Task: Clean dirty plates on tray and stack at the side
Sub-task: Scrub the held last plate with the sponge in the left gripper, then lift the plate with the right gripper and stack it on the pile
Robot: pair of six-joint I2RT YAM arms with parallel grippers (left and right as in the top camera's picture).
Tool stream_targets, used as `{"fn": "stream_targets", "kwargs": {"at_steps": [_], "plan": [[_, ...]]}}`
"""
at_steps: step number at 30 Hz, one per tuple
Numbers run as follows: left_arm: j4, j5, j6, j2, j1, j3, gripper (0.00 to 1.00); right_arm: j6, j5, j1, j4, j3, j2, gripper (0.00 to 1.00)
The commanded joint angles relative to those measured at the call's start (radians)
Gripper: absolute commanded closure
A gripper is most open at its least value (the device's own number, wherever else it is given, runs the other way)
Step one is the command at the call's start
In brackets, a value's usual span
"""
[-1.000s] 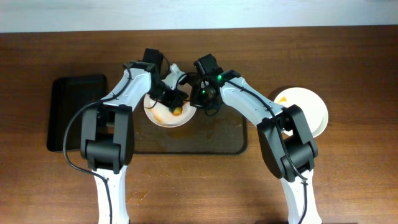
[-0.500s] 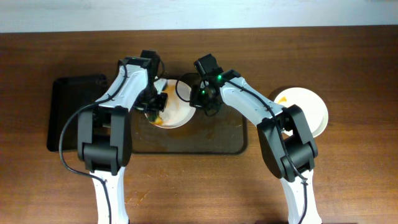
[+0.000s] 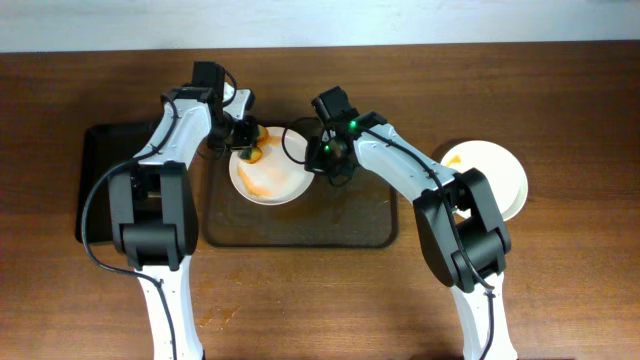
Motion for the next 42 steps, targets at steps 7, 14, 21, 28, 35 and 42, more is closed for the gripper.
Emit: {"fn": "stream_targets", "kwargs": {"at_steps": [7,14,21,28,35,42], "plan": [[-0.416,-0.076,-0.077,0.039,-0.004,0.226,0.99,-0.008,0.031,-0.002,-0.032,0.003,0.017,0.95],[-0.544,-0.060,-0.077,0.039,0.058,0.562,0.99,-0.008,0.058,0.006,0.039,-0.005,0.019,0.66],[-0.541,-0.067,-0.077,0.039,0.055,0.558,0.99,-0.003,0.057,0.084,0.062,-0.026,0.053,0.96],[-0.541,-0.068,-0.077,0.039,0.055,0.558,0.99,-0.118,0.232,-0.017,-0.179,-0.002,-0.199,0.96],[-0.541,-0.067,-0.077,0.039,0.055,0.558,0.99,-0.134,1.252,0.220,-0.433,-0.005,-0.416,0.96],[-0.549,-0.067,-0.077,0.039,0.055,0.558,0.99,-0.107,1.840,0.490,-0.441,-0.006,-0.415,0.96]]}}
